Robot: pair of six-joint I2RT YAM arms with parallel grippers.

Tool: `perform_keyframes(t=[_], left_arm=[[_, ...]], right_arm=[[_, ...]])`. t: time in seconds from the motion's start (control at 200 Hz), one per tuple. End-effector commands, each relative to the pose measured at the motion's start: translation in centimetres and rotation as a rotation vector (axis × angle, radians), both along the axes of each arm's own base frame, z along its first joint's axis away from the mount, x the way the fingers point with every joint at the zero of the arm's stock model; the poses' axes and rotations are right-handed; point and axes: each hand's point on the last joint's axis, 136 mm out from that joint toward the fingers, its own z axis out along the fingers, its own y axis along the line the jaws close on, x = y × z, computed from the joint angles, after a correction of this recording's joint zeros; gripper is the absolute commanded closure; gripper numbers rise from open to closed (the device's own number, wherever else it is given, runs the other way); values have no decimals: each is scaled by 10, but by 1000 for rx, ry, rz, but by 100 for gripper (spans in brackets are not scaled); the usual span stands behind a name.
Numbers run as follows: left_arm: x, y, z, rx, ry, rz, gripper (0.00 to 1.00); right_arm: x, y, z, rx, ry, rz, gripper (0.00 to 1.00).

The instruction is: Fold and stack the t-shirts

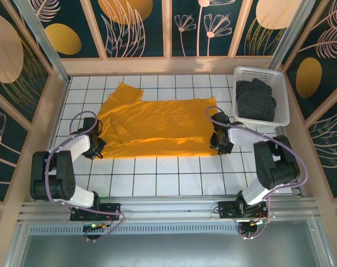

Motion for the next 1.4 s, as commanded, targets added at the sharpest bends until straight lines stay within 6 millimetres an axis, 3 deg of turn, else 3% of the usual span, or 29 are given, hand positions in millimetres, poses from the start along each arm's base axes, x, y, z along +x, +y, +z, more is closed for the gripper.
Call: perform_keyframes(t=[0.0, 0.1, 0.175, 0.275, 0.37, 0.551, 0.776, 1.081, 1.216, 1.396], left_arm=[[-16, 15, 9, 60, 29, 59, 75], [7, 11, 31, 32, -42, 55, 67], [28, 5, 50, -4, -119, 45, 62], [51, -14, 67, -91, -212, 1, 58], [60, -39, 70, -176, -225, -44, 57], [53, -85, 68, -307, -203, -120, 57], [30, -109, 60, -423, -177, -128, 48], [23, -146, 37, -519, -126, -131, 47], [28, -145, 27, -496, -118, -122, 51], [38, -148, 22, -487, -107, -145, 69]], right_arm=[[-27, -2, 6, 15, 60, -38, 61], [-7, -4, 25, 2, -13, -29, 58], [6, -4, 29, -1, -28, -24, 59], [20, -5, 27, -9, -39, -16, 70], [33, -5, 22, -15, -50, -15, 84], [56, -15, 12, -54, -57, -27, 93], [85, -23, 17, -84, -91, -27, 93], [90, 16, 60, 5, -174, 45, 74], [89, 32, 77, 37, -197, 65, 73], [87, 41, 96, 82, -225, 60, 73]])
